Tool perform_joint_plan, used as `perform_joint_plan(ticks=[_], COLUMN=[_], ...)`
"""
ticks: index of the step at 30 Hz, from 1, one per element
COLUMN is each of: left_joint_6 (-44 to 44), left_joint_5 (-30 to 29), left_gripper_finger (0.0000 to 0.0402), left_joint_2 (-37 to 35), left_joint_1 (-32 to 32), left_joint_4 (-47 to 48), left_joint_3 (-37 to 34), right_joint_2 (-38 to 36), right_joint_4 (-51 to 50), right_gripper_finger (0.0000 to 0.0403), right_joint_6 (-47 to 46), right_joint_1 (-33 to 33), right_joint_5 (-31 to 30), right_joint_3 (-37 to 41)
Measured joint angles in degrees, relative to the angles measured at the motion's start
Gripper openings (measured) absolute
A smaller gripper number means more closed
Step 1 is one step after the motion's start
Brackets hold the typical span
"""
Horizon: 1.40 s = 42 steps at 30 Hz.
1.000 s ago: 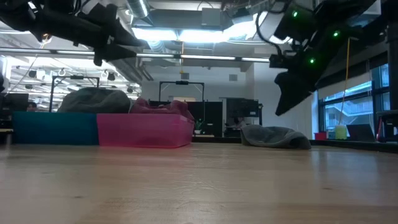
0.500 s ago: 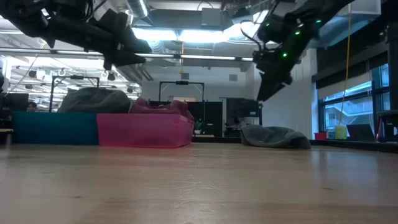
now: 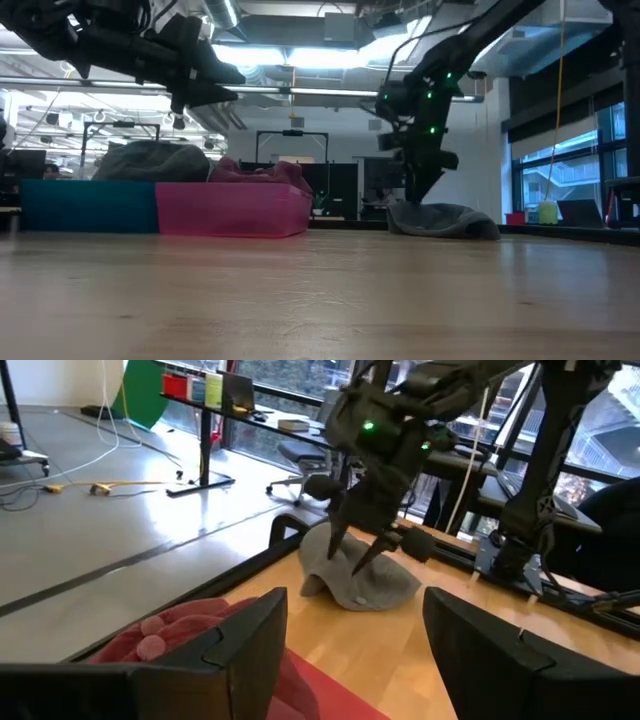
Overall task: Pick & Place hat
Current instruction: Put the blue cap into the blue bin
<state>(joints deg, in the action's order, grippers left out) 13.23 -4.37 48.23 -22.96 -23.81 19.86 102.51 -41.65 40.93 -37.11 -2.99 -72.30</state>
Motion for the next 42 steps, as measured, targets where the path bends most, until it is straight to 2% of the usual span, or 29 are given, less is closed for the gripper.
perform_joint_plan(ticks=[5, 10, 16, 21, 27, 31, 36, 42], left_joint_6=[-0.02, -0.13, -0.5, -0.52, -0.52, -0.52, -0.52, -0.52], left_joint_5=[0.01, 0.01, 0.01, 0.01, -0.01, -0.01, -0.01, -0.03], left_gripper_finger=[0.0228, 0.0229, 0.0229, 0.0229, 0.023, 0.0228, 0.0232, 0.023], left_joint_2=[0.0, 0.0, 0.0, 0.0, 0.0, 0.0, 0.0, 0.0], left_joint_1=[0.0, 0.0, 0.0, 0.0, 0.0, 0.0, 0.0, 0.0], left_joint_4=[0.02, 0.02, 0.02, 0.33, 1.07, 1.07, 1.16, 1.18], left_joint_3=[0.0, 0.0, 0.0, 0.0, 0.0, 0.0, 0.0, 0.0], right_joint_2=[3.41, 3.81, 3.81, 3.78, 4.2, 4.78, 4.79, 4.8], right_joint_4=[0.93, 4.66, 7.58, 7.05, 6.49, 7.67, 10.28, 9.79], right_gripper_finger=[0.0194, 0.0194, 0.0194, 0.0194, 0.0194, 0.019, 0.0146, 0.0043], right_joint_6=[2.32, 3.42, 8.72, 9.25, 7.77, 6.95, 7.08, 6.49], right_joint_1=[-0.51, -0.56, -0.54, -0.54, -1.82, -2.13, -2.13, -2.13], right_joint_5=[-0.68, -2.54, -8.93, -8.91, -5.13, -5.51, -5.4, -4.93], right_joint_3=[-0.06, -0.06, -0.06, -0.06, -0.06, -0.06, -0.06, -0.06])
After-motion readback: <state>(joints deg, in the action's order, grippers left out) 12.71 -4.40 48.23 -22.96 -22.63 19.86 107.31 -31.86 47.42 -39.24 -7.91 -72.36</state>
